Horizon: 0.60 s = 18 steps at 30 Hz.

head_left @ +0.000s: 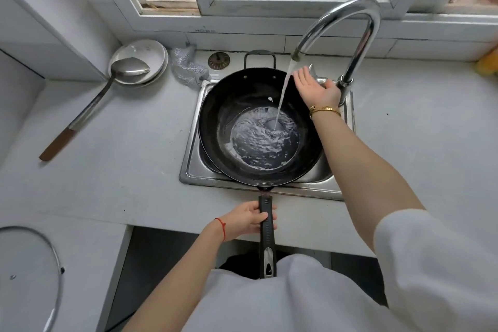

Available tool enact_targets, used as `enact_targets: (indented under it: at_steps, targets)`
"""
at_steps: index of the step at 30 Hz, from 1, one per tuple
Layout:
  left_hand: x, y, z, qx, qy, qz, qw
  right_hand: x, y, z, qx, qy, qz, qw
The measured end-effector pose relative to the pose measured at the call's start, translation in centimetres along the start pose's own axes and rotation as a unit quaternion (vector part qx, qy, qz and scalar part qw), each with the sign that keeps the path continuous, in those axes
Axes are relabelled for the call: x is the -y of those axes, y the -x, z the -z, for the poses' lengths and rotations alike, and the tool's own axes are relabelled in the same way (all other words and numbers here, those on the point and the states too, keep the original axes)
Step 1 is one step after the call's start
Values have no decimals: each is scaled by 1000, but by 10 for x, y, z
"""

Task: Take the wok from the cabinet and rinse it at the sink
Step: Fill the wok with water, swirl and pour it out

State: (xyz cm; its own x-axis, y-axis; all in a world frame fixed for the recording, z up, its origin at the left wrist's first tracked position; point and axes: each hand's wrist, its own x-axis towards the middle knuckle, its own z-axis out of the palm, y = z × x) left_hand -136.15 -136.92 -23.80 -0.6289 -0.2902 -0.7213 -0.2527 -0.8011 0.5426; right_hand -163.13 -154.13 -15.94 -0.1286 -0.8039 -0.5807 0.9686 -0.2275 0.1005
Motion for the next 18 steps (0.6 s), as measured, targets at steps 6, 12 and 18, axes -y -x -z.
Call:
enact_targets:
  at_steps: [6,12,18]
  targets:
    - [1,-1,1,-4,-2,1,1000,2,0,11,35,-34,-7,999]
    - [3,0,-1,-19,-7,-8,1000,1,4,15,67,-87,8,994]
    - [6,1,-5,-32,-26,-20,999,21,26,16,-6,141,29,990]
